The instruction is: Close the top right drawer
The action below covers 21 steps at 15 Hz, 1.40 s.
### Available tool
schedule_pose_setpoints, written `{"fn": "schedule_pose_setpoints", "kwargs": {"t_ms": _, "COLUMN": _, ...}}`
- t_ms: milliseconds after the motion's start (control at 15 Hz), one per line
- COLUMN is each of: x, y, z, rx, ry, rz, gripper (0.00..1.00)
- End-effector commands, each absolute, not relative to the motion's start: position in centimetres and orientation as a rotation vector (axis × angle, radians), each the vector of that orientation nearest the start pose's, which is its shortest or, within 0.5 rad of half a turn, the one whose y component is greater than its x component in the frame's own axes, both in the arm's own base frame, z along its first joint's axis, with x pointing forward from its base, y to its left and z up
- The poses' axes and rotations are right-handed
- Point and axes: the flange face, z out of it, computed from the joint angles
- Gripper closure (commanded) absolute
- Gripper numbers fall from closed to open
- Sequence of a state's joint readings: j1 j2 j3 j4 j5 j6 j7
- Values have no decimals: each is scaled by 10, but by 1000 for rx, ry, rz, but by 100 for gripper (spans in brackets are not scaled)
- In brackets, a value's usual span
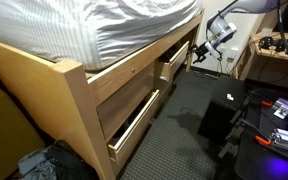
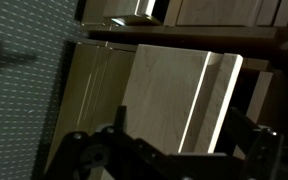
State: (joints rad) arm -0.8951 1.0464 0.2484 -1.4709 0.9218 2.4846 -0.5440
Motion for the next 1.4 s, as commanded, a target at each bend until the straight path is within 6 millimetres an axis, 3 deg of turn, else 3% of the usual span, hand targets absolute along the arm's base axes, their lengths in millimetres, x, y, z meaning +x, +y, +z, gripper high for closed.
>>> {"fn": "schedule_pose_setpoints", "kwargs": {"t_ms": 0, "x": 583, "y": -427, "z": 39, "rx": -2099, "ry": 1152, "rz": -621, "gripper": 0}}
{"fn": "schedule_pose_setpoints", "kwargs": {"t_ms": 267, "x": 612, "y": -416, "z": 29, "rx": -2074, "ry": 1141, "rz": -744, "gripper": 0}}
{"fn": "schedule_pose_setpoints", "kwargs": {"t_ms": 400, "x": 614, "y": -418, "z": 25, "rx": -2088, "ry": 1172, "rz": -754, "gripper": 0}}
{"fn": "schedule_pose_setpoints", "kwargs": {"t_ms": 467, "x": 612, "y": -409, "z": 31, "rx": -2097, "ry": 1152, "rz": -699, "gripper": 0}}
{"fn": "schedule_pose_setpoints", "kwargs": {"t_ms": 733, "x": 612, "y": -415, "z": 26, "rx": -2095, "ry": 1168, "rz": -720, "gripper": 0}}
{"fn": "schedule_pose_setpoints", "kwargs": {"t_ms": 867, "x": 609, "y": -405, "z": 14, "rx": -2167, "ry": 1189, "rz": -518, "gripper": 0}}
{"fn": "schedule_pose_setpoints", "kwargs": {"t_ms": 1133, "x": 622, "y": -389, "z": -4, "rx": -2255, "ry": 1247, "rz": -237, "gripper": 0}}
{"fn": "schedule_pose_setpoints", "kwargs": {"t_ms": 1333, "x": 634, "y": -391, "z": -1, "rx": -2195, "ry": 1326, "rz": -315, "gripper": 0}}
